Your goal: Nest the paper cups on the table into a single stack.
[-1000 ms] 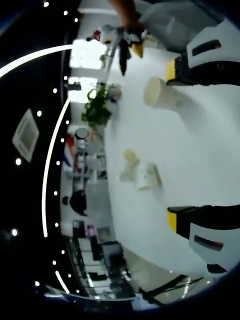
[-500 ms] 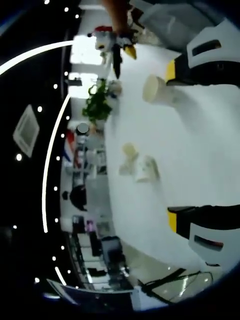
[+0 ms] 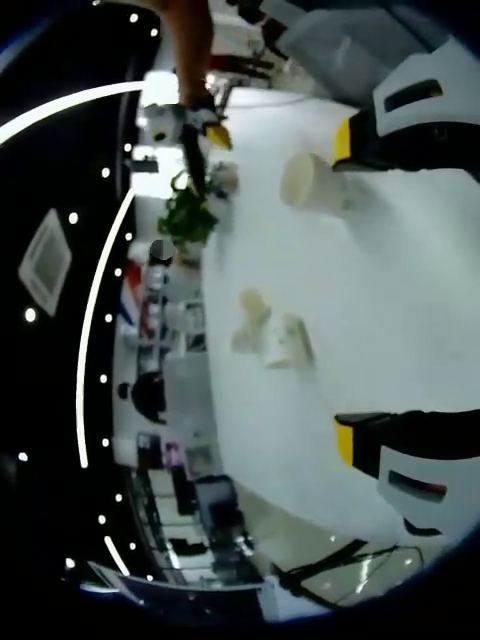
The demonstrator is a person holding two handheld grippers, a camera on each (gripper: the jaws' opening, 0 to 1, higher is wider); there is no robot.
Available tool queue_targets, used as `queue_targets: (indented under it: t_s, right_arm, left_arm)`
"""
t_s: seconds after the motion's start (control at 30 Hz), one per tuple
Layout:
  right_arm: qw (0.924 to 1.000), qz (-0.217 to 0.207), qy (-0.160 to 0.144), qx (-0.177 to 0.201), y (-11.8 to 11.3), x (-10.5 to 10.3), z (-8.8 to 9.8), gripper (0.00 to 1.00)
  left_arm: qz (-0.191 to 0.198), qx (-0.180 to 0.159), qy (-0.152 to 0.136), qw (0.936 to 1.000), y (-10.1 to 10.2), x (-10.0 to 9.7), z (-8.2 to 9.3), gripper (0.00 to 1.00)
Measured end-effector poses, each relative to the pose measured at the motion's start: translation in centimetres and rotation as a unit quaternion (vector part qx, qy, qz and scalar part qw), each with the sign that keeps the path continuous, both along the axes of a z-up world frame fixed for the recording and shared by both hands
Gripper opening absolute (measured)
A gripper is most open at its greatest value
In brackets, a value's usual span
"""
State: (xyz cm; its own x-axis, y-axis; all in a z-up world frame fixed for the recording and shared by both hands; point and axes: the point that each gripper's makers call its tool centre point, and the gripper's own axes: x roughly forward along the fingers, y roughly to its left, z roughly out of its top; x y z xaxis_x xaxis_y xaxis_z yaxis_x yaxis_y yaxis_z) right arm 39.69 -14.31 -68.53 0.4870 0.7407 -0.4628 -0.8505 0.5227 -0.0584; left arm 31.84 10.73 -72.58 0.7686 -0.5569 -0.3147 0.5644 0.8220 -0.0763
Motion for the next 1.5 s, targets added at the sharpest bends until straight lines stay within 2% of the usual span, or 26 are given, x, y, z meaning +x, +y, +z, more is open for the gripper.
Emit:
queue_targets:
  t_s: [0.17, 0.43, 0.6, 0.83, 1.1, 1.33, 1.5]
  right_arm:
    - [0.9994, 0.027, 0.008, -0.021, 1.4, 1.5, -0.4, 0.99]
    - [0.995, 0.083, 0.012, -0.053, 5.0, 3.9, 0.2, 1.0]
    - [0.9901, 0.121, 0.013, -0.07, 7.8, 5.1, 0.5, 1.0]
    - [0.9806, 0.168, 0.009, -0.101, 11.7, 6.6, 0.1, 1.0]
    - [0.9703, 0.197, -0.012, -0.139, 15.3, 9.0, -0.4, 1.0]
    - [0.9651, 0.206, -0.001, -0.161, 17.6, 11.4, -2.1, 1.0]
    - [0.964, 0.212, 0.002, -0.161, 19.4, 12.6, -3.1, 0.99]
  left_arm:
    - [0.001, -0.001, -0.001, 1.0, 0.1, -0.2, 0.0, 0.98]
    - [0.001, 0.0, 0.007, 1.0, 0.4, -0.5, -0.4, 0.98]
    - [0.001, -0.004, 0.014, 0.9999, 0.4, -0.7, -0.7, 0.98]
    - [0.007, -0.003, 0.017, 0.9998, 0.4, -0.2, -0.5, 0.97]
    - [0.013, -0.007, 0.019, 0.9997, 0.7, 0.4, -0.9, 0.97]
    - [0.015, -0.006, 0.025, 0.9996, 1.0, 0.5, -1.5, 0.96]
    - [0.014, -0.005, 0.031, 0.9994, 1.0, 0.5, -1.9, 0.96]
